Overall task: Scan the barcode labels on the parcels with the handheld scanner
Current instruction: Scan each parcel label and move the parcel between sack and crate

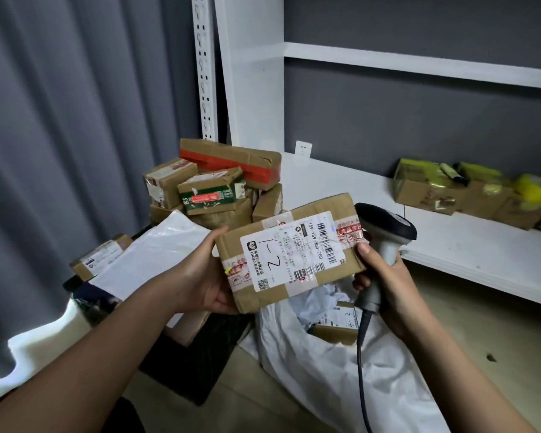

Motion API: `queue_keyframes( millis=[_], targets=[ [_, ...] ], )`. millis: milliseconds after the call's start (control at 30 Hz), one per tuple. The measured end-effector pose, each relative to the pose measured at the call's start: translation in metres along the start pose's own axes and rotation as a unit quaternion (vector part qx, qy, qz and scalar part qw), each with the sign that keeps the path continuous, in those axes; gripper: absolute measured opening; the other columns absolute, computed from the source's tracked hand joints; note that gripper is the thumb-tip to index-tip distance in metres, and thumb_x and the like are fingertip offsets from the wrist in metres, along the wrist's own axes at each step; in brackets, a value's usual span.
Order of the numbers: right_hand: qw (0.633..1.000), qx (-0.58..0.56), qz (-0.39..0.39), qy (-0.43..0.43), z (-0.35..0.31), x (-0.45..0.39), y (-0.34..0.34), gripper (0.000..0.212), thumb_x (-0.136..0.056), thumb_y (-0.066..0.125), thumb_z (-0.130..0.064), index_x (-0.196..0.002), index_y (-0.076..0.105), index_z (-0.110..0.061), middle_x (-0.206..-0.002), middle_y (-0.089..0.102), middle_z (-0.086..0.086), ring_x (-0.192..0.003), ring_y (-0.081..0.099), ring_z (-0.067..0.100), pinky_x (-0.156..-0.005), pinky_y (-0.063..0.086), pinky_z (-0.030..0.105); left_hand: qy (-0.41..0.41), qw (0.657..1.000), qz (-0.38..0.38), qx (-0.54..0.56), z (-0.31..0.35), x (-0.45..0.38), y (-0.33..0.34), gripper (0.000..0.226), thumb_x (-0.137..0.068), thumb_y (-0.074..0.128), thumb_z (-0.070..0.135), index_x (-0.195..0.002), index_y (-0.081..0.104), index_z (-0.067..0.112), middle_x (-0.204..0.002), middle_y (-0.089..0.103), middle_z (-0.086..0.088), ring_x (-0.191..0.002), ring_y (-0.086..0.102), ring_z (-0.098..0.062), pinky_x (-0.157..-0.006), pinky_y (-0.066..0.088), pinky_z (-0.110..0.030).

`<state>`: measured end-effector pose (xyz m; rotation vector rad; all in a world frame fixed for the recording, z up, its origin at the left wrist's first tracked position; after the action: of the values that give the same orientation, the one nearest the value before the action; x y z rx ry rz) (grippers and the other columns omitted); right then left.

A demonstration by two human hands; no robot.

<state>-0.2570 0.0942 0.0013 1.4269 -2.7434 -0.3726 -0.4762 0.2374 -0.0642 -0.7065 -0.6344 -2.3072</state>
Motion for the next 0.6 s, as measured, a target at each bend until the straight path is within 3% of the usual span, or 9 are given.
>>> queue_keyframes(
  millis=[100,167,233,333,400,500,600],
  targets=[
    [1.000,0.005,0.009,0.000,-0.005,0.000,-0.009,0.070,-0.060,0.087,-0.049,-0.105,0.054,-0.007,-0.067,0.052,0.001,-0.046,0.039,0.009,-0.045,0.039,0.021,0.026,0.997,-0.023,-0.073,0.003,0.008,0.013,0.068,-0.089,0.023,0.069,-0.120,0.062,0.022,-0.117,0.068,-0.015,-0.103,0.065,-0.040,-0.092,0.050,-0.049],
    [0.999,0.040,0.021,0.004,-0.011,0.000,-0.015,0.055,-0.068,0.080,-0.039,-0.105,0.052,-0.008,-0.064,0.050,0.001,-0.045,0.039,0.009,-0.043,0.038,0.020,0.079,0.994,-0.007,-0.077,0.013,0.011,0.017,0.050,-0.093,0.033,0.059,-0.114,0.064,0.026,-0.109,0.070,-0.006,-0.101,0.065,-0.026,-0.097,0.046,-0.043],
    [0.997,0.077,0.025,0.010,-0.014,-0.001,-0.018,0.050,-0.069,0.075,-0.035,-0.103,0.052,-0.007,-0.062,0.051,0.001,-0.044,0.040,0.009,-0.042,0.038,0.020,0.127,0.986,-0.008,-0.104,0.018,0.013,0.022,0.036,-0.095,0.042,0.049,-0.113,0.063,0.025,-0.103,0.072,0.001,-0.096,0.066,-0.014,-0.088,0.046,-0.031],
    [0.993,0.111,0.018,0.016,-0.013,0.000,-0.014,0.056,-0.069,0.076,-0.034,-0.109,0.053,-0.002,-0.069,0.052,0.004,-0.047,0.043,0.009,-0.044,0.038,0.021,0.121,0.964,-0.048,-0.232,0.008,0.012,0.034,0.053,-0.087,0.064,0.042,-0.135,0.047,0.024,-0.118,0.068,0.000,-0.106,0.066,-0.014,-0.094,0.050,-0.030],
    [0.992,0.119,0.022,0.020,-0.011,0.000,-0.009,0.053,-0.070,0.077,-0.033,-0.109,0.055,-0.007,-0.068,0.054,0.002,-0.046,0.044,0.009,-0.044,0.039,0.020,0.095,0.951,-0.040,-0.291,0.002,0.011,0.031,0.062,-0.084,0.069,0.032,-0.139,0.041,0.022,-0.124,0.064,0.001,-0.107,0.066,-0.013,-0.090,0.052,-0.025],
    [0.991,0.113,0.067,0.008,-0.013,-0.001,-0.010,0.037,-0.082,0.077,-0.028,-0.105,0.053,-0.012,-0.066,0.055,0.001,-0.044,0.044,0.010,-0.041,0.037,0.020,0.089,0.968,-0.030,-0.233,0.003,0.010,0.027,0.055,-0.083,0.069,0.019,-0.133,0.047,0.013,-0.120,0.068,-0.004,-0.103,0.068,-0.017,-0.081,0.055,-0.025],
    [0.988,0.111,0.104,0.010,-0.013,0.000,-0.013,0.019,-0.092,0.065,-0.027,-0.100,0.052,-0.016,-0.062,0.049,0.008,-0.042,0.041,0.016,-0.039,0.031,0.022,0.113,0.988,0.012,-0.105,0.009,0.002,0.014,0.043,-0.084,0.068,0.013,-0.124,0.053,0.007,-0.115,0.069,-0.010,-0.106,0.066,-0.024,-0.091,0.054,-0.037]
  ],
)
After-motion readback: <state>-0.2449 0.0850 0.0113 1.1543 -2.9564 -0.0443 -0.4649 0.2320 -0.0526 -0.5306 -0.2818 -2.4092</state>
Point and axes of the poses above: each hand's wrist, its own x-axis away from the middle knuckle, its own y-axis out of the palm, z = x × y, the point moved 9 cm from there along -x, towards the middle knuckle
